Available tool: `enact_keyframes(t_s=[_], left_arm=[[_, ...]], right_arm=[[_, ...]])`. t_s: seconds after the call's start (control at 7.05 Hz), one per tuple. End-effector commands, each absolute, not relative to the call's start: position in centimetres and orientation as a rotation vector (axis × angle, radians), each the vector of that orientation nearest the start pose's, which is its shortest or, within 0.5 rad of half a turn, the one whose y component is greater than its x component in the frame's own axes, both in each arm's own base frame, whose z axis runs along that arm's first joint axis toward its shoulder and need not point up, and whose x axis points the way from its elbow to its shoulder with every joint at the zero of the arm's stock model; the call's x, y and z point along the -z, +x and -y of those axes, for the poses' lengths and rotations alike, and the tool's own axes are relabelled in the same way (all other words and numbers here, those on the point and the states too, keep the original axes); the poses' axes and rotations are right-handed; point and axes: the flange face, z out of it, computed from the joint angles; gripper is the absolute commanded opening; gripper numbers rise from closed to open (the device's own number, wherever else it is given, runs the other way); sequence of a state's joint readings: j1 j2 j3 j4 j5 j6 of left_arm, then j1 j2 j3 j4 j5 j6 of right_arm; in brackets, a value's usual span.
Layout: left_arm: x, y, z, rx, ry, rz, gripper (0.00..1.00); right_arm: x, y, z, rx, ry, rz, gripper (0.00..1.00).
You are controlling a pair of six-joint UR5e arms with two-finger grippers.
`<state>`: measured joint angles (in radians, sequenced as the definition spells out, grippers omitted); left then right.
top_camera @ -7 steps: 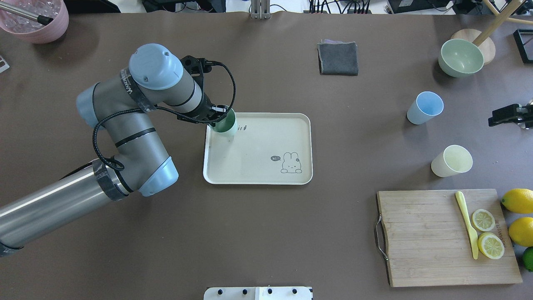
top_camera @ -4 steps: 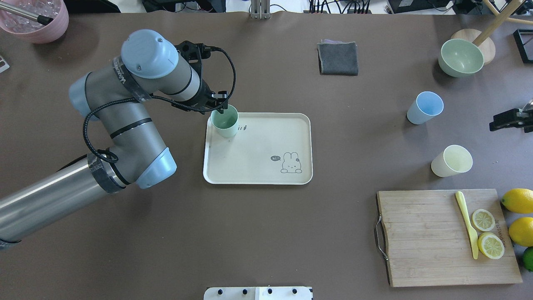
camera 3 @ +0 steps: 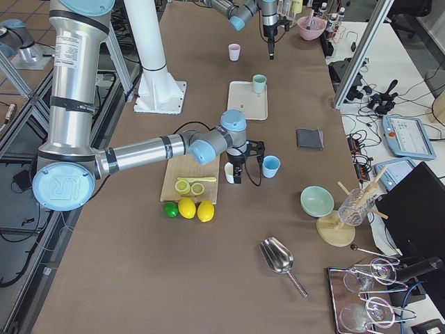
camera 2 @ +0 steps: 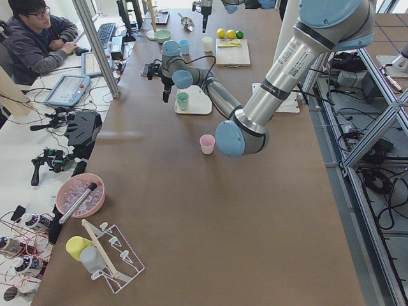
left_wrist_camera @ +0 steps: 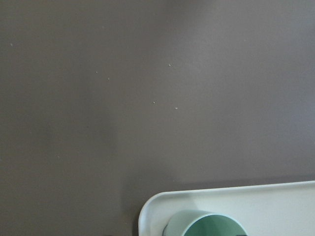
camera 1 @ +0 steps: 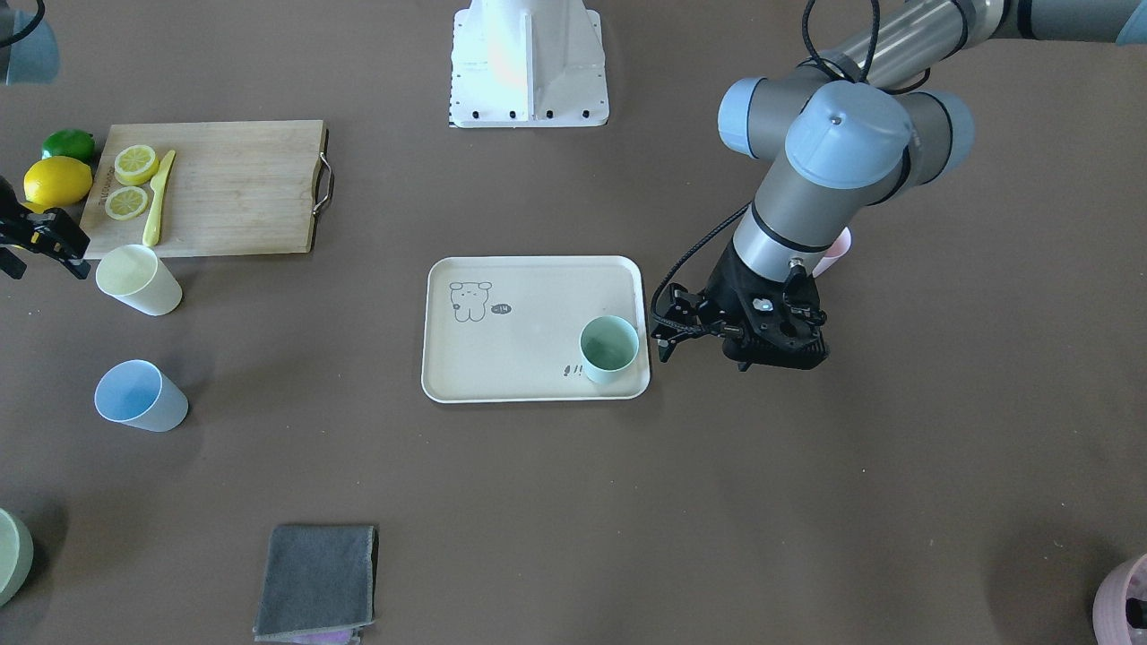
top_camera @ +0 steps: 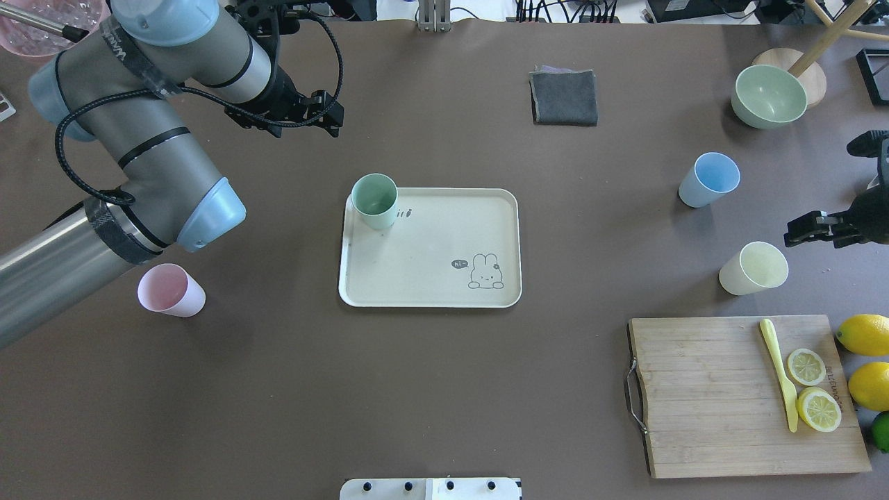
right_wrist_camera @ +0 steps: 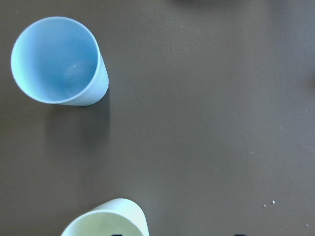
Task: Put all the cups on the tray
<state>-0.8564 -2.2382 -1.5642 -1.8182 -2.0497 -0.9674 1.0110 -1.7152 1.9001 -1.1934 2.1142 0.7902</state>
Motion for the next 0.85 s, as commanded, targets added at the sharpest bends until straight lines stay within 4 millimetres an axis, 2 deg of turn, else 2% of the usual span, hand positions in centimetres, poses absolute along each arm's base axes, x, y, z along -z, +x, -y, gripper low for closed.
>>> enact_keyframes(t_s=[0.0, 0.14, 0.28, 0.43, 0.57, 0.71], left_arm=[[-23.2, 39.0, 59.1, 0.014, 0.268, -0.955, 0.99], [-23.3, 39.1, 59.2, 0.015, 0.268, -0.953, 0.99], [-23.8, 39.0, 59.1, 0.018, 0.264, -0.947, 0.99], [-24.3, 38.9, 59.1, 0.019, 0.261, -0.942, 0.99], [-24.6, 38.9, 59.1, 0.019, 0.259, -0.940, 0.99], [-24.5, 38.8, 59.0, 0.019, 0.261, -0.942, 0.99]], right_arm=[[-54.4, -19.5, 41.5, -0.027, 0.089, 0.705, 0.62], [-55.0, -20.4, 41.2, -0.040, 0.075, 0.689, 0.57], [-54.9, -21.0, 41.0, -0.044, 0.070, 0.688, 0.39], [-54.7, -21.6, 40.8, -0.062, 0.064, 0.700, 0.05], [-53.9, -22.5, 40.6, -0.083, 0.067, 0.725, 0.00], [-53.4, -23.0, 40.5, -0.098, 0.075, 0.742, 0.00]])
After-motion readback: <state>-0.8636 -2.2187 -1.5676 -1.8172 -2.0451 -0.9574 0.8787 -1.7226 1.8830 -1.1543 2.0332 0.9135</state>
